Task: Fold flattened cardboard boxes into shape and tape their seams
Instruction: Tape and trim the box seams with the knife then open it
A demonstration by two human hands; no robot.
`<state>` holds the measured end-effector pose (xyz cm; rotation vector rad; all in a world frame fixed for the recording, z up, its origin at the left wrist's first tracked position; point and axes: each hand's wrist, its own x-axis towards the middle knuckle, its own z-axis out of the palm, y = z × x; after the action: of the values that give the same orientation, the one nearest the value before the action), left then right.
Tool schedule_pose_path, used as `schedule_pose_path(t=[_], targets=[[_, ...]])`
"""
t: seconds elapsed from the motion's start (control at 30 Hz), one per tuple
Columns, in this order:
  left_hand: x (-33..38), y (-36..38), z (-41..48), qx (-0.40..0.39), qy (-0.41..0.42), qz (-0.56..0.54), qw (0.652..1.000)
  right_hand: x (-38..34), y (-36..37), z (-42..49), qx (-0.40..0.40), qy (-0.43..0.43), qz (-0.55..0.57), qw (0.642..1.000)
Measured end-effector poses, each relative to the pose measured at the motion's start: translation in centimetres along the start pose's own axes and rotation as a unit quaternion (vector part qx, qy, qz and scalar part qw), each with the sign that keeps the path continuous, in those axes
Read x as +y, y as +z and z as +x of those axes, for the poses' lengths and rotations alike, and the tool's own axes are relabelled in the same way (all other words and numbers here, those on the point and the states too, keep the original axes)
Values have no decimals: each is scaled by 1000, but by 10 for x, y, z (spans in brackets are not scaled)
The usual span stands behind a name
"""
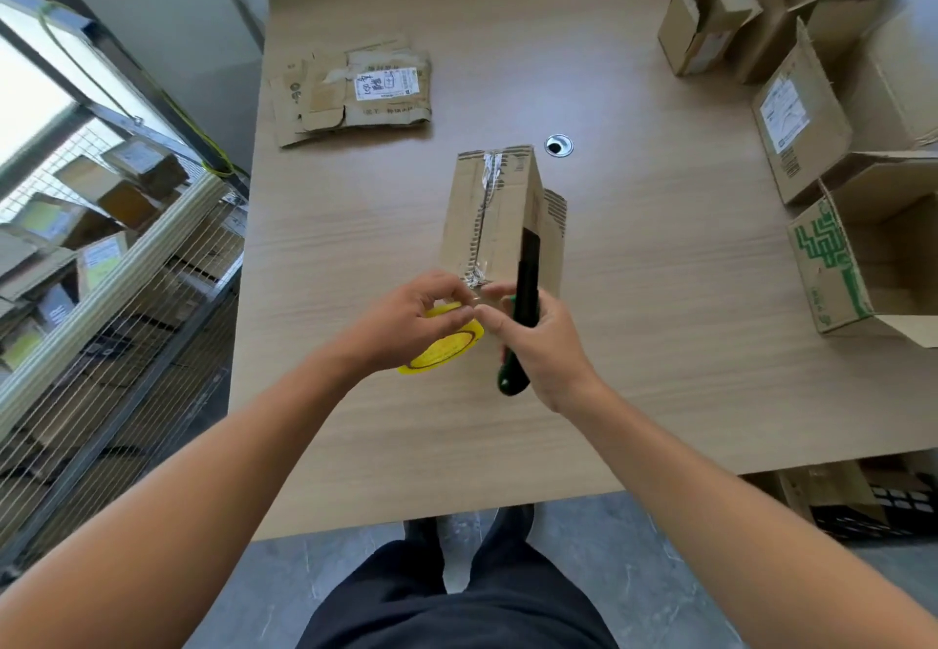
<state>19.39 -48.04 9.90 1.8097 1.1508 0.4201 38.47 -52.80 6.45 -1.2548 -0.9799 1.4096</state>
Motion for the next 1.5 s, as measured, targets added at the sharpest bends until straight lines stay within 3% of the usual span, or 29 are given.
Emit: schedule_pose_path(t=[0.23,0.37,0.47,0.57,0.63,0.73,0.8,0.87,0.93,1.03,1.13,1.27,1.5], targets=[[23,4,-23,9,-20,-11,1000,-24,0,-18,-13,-42,-95,994],[33,12,-46,-31,-49,-165,985,-41,-5,-25,-10,-30,-62,998],[30,22,-65,-16,-102,-273,956,-48,-8,-34,17,7,-20,1000],[29,23,-73,6,-79,-316,946,-50,-4,-48,-27,45,-26,998],[31,17,-74,10,-56,-295,954,-52,3,-54,-38,36,-73,996],[35,4,-77,-41,8,-251,967,-65,15,-54,27,-13,-102,994],[29,-10,-77,-41,15,-161,986,-76,24,-53,74,-59,-69,993],[15,-25,-76,-22,-35,-36,999,-80,37,-55,119,-89,-27,989],[-3,-41,-80,-30,-75,27,996,-70,50,-55,166,-87,-17,982],[-24,-64,-81,-88,-47,0,995,-40,58,-57,234,-64,-32,970],[-34,-82,-71,-133,-48,71,987,-16,62,-60,255,-48,-44,965],[-46,-92,-35,-123,-46,165,978,-1,71,-42,301,-32,-69,951],[-89,-66,32,-97,-52,198,974,24,44,25,329,-17,-182,926]])
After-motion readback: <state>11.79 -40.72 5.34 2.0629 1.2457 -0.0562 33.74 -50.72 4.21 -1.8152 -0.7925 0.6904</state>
